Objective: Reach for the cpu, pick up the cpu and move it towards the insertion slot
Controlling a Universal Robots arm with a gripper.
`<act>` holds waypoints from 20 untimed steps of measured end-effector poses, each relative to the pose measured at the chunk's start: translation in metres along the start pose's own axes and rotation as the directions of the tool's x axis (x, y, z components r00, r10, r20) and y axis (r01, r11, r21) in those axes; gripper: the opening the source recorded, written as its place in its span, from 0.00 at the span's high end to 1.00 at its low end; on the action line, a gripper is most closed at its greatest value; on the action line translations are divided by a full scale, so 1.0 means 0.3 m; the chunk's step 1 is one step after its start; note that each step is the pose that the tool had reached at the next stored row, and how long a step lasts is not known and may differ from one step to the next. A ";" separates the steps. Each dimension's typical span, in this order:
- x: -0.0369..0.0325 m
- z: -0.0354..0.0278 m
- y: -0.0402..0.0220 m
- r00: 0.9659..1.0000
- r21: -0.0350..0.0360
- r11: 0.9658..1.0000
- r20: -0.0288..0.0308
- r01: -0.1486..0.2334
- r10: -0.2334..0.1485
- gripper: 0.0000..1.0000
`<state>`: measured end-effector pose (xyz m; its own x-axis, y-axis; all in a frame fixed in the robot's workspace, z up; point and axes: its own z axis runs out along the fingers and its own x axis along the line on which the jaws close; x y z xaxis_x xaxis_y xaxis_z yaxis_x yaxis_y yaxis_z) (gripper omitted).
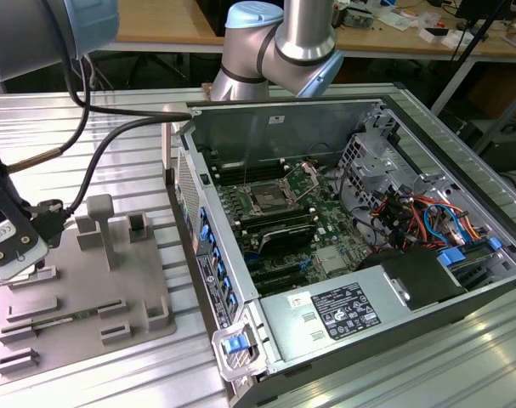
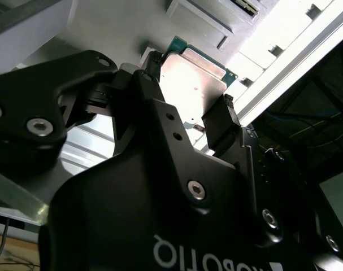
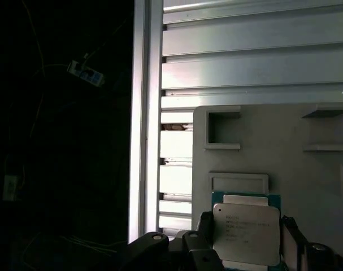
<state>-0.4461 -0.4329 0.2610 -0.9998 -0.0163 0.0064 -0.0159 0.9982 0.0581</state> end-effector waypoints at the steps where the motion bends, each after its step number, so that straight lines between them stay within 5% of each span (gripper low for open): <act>1: 0.000 -0.001 0.000 1.000 0.000 1.000 0.000 0.000 0.000 0.45; 20: 0.000 -0.025 0.002 1.000 0.000 1.000 0.000 0.000 0.000 0.45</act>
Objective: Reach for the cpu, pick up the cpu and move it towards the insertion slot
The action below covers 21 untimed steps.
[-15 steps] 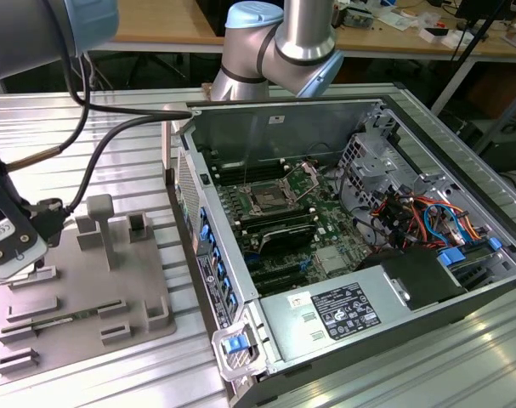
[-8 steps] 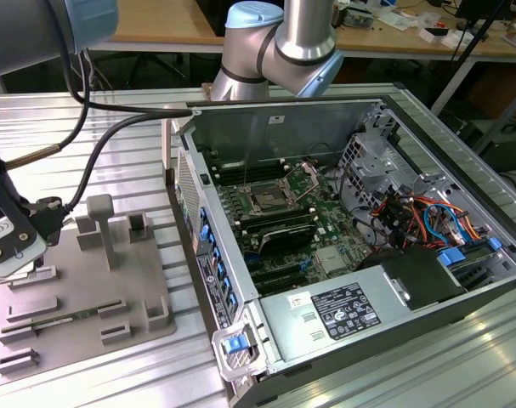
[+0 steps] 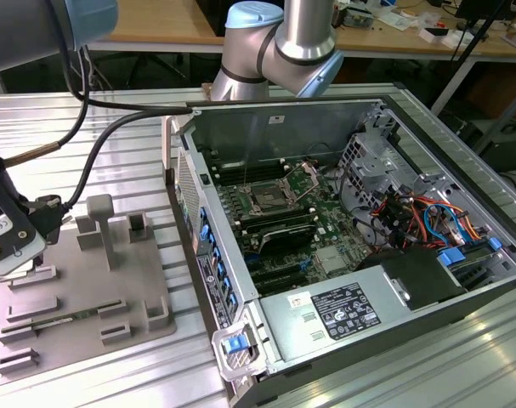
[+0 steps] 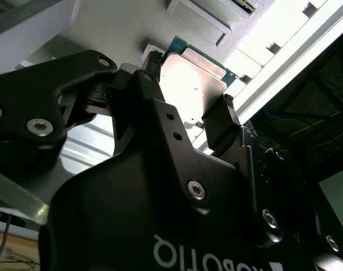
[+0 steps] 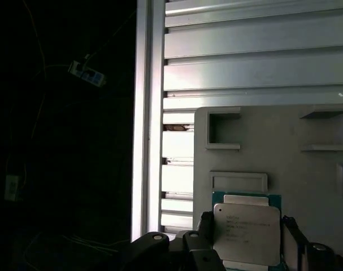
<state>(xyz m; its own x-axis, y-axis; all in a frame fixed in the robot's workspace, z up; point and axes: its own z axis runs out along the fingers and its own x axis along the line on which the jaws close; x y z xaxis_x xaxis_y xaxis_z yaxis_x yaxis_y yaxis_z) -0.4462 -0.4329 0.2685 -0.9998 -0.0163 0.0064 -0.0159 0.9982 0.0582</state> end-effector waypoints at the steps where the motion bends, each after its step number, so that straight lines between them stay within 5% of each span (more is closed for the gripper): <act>1: 0.000 -0.001 0.000 1.000 0.000 1.000 0.000 0.000 0.000 0.45; 21: 0.000 -0.022 0.001 1.000 0.000 1.000 0.000 0.000 0.000 0.45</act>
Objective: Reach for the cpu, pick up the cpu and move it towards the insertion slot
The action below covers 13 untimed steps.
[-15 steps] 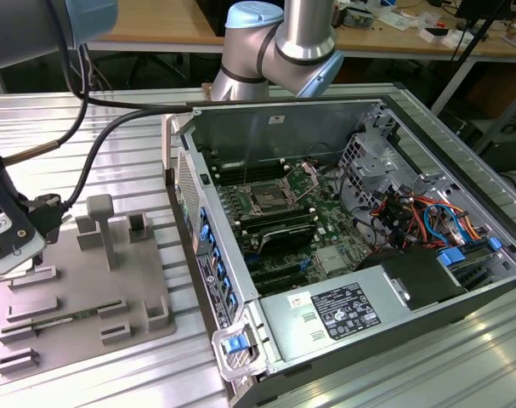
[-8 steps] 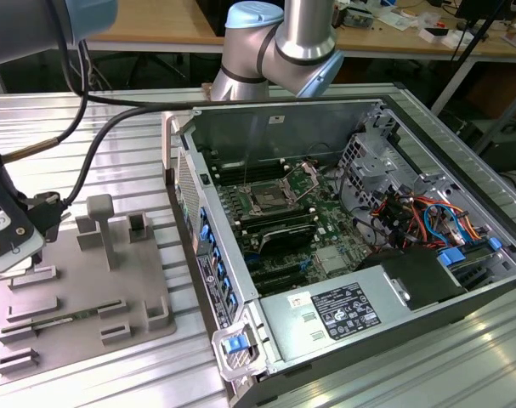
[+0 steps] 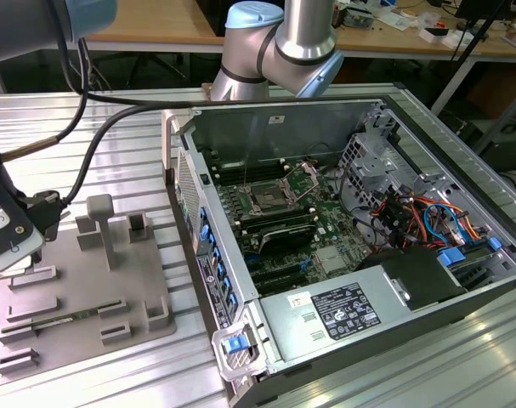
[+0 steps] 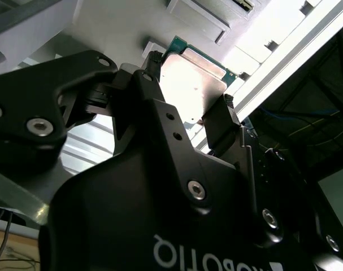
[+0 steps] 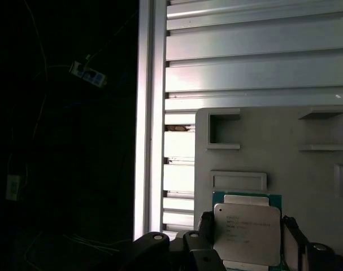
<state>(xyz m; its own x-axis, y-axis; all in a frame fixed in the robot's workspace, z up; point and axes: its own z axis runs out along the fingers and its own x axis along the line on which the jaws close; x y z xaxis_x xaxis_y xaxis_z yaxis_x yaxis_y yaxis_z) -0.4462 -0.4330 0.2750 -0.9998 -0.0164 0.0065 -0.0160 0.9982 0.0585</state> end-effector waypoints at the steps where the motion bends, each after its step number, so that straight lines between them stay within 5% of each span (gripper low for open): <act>1: 0.000 0.000 0.000 1.000 0.000 1.000 0.000 0.000 0.000 0.45; 13: 0.000 -0.012 0.001 1.000 -0.001 1.000 0.000 0.000 0.000 0.45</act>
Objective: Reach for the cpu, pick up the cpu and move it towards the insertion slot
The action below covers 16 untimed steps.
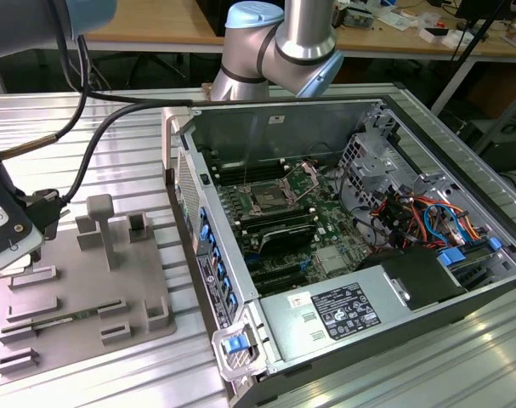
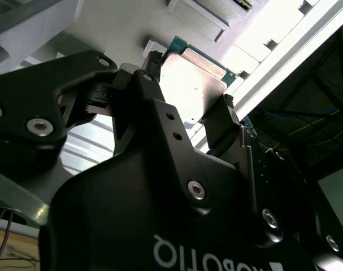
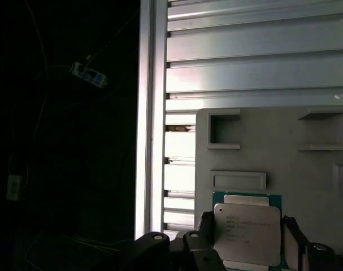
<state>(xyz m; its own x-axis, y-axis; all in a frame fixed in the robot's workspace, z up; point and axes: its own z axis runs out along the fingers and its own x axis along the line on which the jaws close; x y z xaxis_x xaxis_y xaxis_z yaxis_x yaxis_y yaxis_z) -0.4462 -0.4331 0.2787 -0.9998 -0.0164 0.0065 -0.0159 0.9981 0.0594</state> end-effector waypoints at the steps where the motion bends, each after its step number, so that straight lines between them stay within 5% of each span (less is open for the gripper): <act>1: 0.000 -0.004 0.000 1.000 0.000 1.000 0.000 0.000 0.000 0.45; 16: 0.000 -0.026 0.002 1.000 0.000 1.000 0.000 0.000 0.000 0.45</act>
<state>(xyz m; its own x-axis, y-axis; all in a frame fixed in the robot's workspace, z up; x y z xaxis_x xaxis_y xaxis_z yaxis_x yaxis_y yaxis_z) -0.4461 -0.4330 0.2864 -0.9998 -0.0163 0.0065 -0.0159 0.9981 0.0595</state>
